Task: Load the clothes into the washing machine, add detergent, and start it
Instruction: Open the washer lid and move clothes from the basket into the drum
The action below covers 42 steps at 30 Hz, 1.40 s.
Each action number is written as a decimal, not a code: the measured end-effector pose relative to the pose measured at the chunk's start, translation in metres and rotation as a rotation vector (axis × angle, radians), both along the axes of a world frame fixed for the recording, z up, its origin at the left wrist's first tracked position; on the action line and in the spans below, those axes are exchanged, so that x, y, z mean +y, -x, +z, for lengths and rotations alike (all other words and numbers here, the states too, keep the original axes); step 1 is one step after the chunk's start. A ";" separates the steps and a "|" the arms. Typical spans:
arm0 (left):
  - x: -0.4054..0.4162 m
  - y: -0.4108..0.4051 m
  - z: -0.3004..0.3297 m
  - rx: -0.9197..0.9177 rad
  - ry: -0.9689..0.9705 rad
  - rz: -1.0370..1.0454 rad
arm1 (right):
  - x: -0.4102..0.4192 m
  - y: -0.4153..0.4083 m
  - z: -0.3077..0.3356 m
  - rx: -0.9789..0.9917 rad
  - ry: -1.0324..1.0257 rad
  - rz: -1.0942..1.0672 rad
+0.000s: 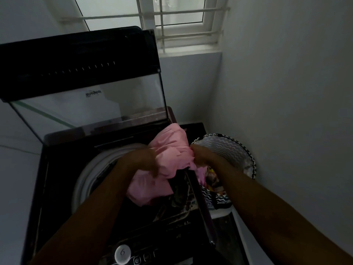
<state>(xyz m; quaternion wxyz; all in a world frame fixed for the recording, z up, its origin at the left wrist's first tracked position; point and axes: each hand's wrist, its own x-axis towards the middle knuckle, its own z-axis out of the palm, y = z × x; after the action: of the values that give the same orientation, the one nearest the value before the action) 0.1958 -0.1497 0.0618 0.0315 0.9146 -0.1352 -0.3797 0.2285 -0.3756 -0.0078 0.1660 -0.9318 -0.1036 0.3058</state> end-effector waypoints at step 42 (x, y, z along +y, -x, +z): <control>0.029 -0.012 0.005 -0.296 0.463 0.709 | -0.005 -0.022 0.030 0.162 -0.056 0.018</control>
<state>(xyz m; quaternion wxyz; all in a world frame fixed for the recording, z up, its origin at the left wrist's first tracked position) 0.2077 -0.1203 0.0669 0.3439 0.9178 0.1020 -0.1703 0.2503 -0.3807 0.0221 0.1970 -0.8980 -0.1066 0.3788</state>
